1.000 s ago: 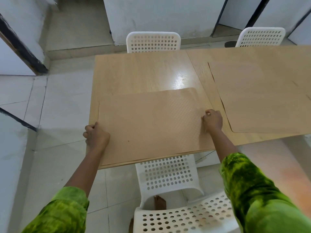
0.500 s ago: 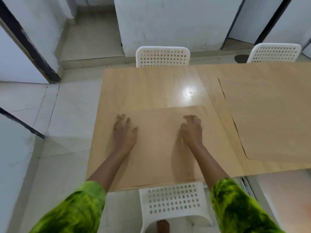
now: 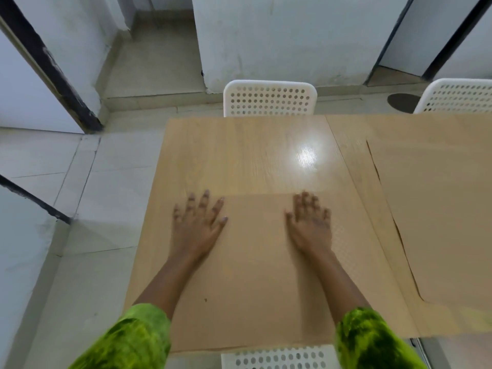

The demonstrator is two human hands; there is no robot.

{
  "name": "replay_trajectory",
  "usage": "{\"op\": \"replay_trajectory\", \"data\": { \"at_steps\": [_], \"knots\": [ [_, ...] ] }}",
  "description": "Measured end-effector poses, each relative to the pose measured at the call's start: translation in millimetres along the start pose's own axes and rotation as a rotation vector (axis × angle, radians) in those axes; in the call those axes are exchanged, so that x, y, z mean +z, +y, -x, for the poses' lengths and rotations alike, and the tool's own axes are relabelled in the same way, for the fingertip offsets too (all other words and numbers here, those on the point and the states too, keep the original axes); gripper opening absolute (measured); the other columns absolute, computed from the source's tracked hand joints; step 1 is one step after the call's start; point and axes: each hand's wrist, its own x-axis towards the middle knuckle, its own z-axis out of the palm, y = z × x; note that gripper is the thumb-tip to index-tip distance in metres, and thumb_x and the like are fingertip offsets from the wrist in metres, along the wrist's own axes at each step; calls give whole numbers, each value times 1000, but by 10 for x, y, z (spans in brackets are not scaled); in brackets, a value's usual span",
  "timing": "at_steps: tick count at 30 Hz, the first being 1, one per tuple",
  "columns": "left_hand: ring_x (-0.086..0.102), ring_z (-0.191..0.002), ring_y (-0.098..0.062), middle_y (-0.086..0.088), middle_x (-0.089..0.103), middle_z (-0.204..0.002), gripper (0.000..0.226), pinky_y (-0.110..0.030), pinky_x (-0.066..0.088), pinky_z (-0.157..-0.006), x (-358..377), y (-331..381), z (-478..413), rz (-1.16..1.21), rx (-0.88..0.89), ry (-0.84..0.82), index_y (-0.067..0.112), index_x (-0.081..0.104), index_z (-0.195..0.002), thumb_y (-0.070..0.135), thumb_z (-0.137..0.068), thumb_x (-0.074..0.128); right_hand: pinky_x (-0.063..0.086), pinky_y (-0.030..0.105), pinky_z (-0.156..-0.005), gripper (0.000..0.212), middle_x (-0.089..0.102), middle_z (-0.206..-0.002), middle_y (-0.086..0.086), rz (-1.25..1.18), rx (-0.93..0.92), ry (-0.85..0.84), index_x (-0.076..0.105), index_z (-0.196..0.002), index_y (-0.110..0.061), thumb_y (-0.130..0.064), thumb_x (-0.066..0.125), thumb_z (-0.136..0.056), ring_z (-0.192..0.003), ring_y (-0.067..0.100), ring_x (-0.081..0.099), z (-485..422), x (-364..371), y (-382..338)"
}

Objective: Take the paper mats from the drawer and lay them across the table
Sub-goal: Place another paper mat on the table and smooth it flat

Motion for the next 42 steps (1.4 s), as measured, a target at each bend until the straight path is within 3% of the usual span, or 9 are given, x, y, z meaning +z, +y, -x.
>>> {"op": "replay_trajectory", "data": {
  "at_steps": [4,8,14,17,20,23,27,36,42],
  "knots": [
    [-3,-147,-23,3,-1,-160,59,-50,0,-117,-17,-212,16,2,-77,-1,44,1,-146,62,-91,10,-7,44,-119,60,-8,-160,-1,0,111,5,-5,-149,-22,-47,13,-97,-146,16,-11,-29,-135,546],
    [-9,-147,-23,2,-6,-160,59,-53,-7,-115,-121,-123,23,27,-75,-6,39,2,-148,58,-93,13,-10,48,-118,61,-9,-159,5,-24,116,18,-5,-149,-16,-43,14,-98,-146,19,-14,40,-181,416],
    [-11,-145,-16,4,-4,-158,63,-39,-19,-110,-49,619,989,155,161,72,30,7,-148,51,-89,6,-16,39,-113,83,-10,-159,4,-106,-131,-39,-4,-149,-16,-48,-13,-74,-145,16,-16,1196,31,-371],
    [-3,-146,-17,2,6,-159,59,-42,-7,-114,138,775,1359,114,145,42,27,12,-149,46,-93,8,-15,37,-114,75,-4,-159,5,-117,-150,-43,3,-150,-16,-45,-5,-81,-139,11,-20,1498,317,-434],
    [6,-147,-18,3,11,-159,58,-47,3,-116,215,651,1389,70,103,31,33,16,-148,51,-93,12,-7,41,-116,66,10,-159,7,-67,-143,12,14,-149,-14,-44,10,-90,-145,18,-2,1505,425,-347],
    [10,-147,-21,1,14,-159,60,-48,7,-115,199,467,1377,70,49,34,34,17,-148,55,-92,13,-8,41,-115,66,-4,-159,4,-19,-102,0,-1,-149,-16,-47,3,-91,-146,16,-8,1452,388,-72],
    [6,-147,-23,-2,10,-160,65,-47,4,-117,165,65,1367,64,-80,46,34,10,-149,59,-89,6,-8,42,-118,67,-18,-157,2,47,119,16,-15,-146,-17,-51,-2,-90,-144,16,-15,1401,197,663],
    [-2,-147,-24,-3,2,-160,58,-47,-1,-117,44,46,1338,79,-101,-6,33,7,-150,52,-96,18,-9,43,-118,58,-16,-158,-1,7,113,-39,-12,-147,-20,-43,10,-98,-145,14,-16,1366,63,848],
    [-8,-147,-24,-4,2,-160,60,-45,-6,-118,-196,454,1329,166,-84,-64,18,12,-150,46,-98,20,-2,41,-118,53,9,-159,5,-322,125,5,15,-149,-14,-34,22,-100,-147,16,0,1426,-163,907]
  ]
}}
